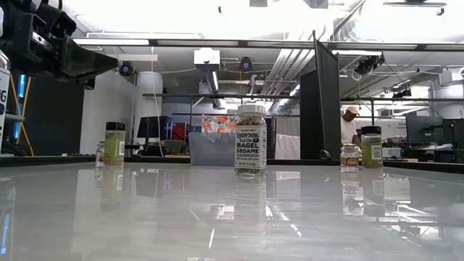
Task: Sort spices by type
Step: Put the top right white seasoning bottle into the gray bin
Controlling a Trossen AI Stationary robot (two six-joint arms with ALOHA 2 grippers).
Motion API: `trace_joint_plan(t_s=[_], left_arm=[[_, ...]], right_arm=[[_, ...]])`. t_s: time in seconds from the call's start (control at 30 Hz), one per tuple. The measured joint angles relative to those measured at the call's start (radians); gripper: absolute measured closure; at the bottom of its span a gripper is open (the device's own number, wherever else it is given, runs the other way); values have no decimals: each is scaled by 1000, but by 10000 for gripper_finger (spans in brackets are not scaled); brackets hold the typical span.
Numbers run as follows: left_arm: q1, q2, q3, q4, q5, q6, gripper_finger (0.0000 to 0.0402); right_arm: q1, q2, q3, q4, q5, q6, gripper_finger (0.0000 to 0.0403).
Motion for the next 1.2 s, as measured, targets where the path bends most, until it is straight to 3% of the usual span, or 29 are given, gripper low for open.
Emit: trace_joint_plan(t_s=[0.17,0.6,0.77,0.9,1.2], left_arm=[[0,0,0,0,0,0,402],[0,0,0,0,0,0,401],[0,0,0,0,0,0,402],[0,0,0,0,0,0,401],[0,0,0,0,0,0,401]], right_arm=[[94,114,-1,-105,-5,-71,203],[117,305,-1,-118,78,-372,203],[138,264,-93,-41,31,-322,203],[151,190,-161,18,82,-289,203],[201,156,-319,83,84,-468,200]])
